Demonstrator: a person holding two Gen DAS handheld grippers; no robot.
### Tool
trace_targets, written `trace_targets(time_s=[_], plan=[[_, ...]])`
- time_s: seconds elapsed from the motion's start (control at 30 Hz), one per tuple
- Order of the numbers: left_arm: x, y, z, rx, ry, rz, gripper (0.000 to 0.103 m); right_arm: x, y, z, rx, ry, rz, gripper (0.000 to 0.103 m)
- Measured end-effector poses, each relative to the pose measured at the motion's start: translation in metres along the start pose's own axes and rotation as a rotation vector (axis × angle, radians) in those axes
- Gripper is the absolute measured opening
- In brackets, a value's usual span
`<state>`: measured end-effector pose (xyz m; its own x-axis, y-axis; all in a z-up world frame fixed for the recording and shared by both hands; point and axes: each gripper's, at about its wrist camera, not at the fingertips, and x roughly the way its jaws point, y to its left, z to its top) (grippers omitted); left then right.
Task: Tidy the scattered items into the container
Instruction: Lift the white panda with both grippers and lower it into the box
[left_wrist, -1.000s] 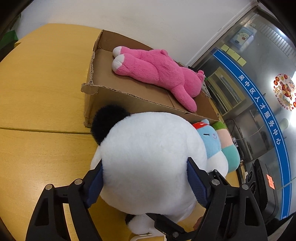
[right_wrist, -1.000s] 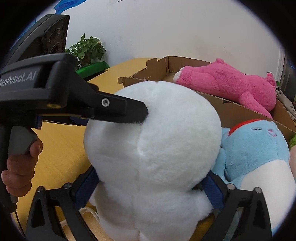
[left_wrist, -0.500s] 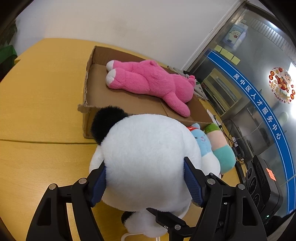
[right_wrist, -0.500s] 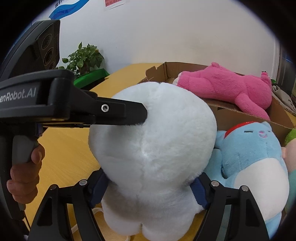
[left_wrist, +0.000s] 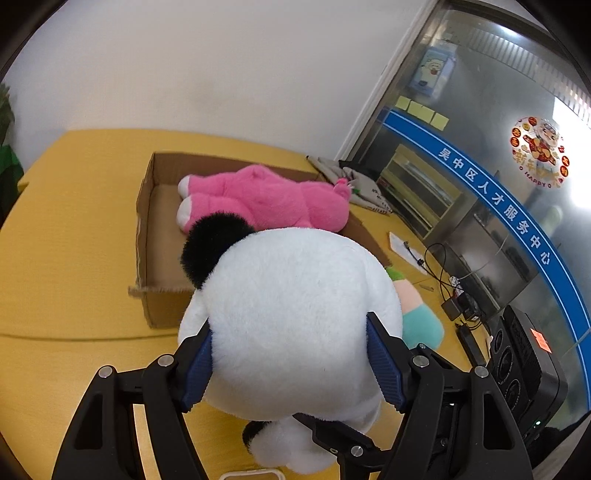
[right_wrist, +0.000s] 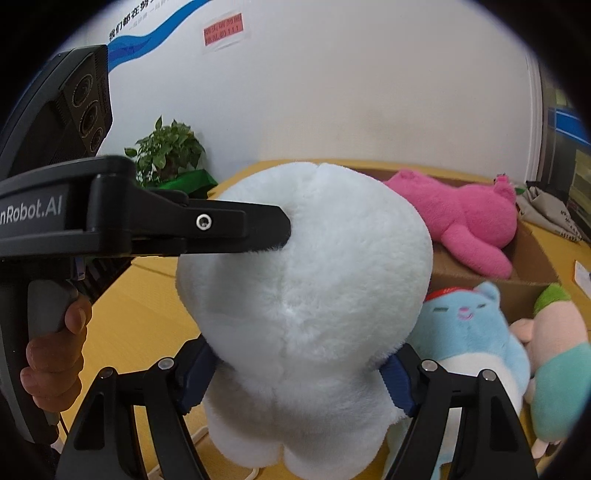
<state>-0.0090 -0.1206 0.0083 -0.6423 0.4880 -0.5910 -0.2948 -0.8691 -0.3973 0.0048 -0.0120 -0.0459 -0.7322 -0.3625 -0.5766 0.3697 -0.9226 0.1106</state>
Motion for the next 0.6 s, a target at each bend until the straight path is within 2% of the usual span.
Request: trace_targets(time_s=[0.27, 0.6], plan=[[-0.018, -0.034, 0.029, 0.100, -0.067, 0.020, 0.078, -0.029, -0.004, 0.034, 0.008, -0.104, -0.014, 0.077], [-0.016, -0.032, 0.058, 0.153, -0.111, -0.003, 0.078, -0.036, -0.015, 0.063, 0.012, -0.169, -0.025, 0.077]])
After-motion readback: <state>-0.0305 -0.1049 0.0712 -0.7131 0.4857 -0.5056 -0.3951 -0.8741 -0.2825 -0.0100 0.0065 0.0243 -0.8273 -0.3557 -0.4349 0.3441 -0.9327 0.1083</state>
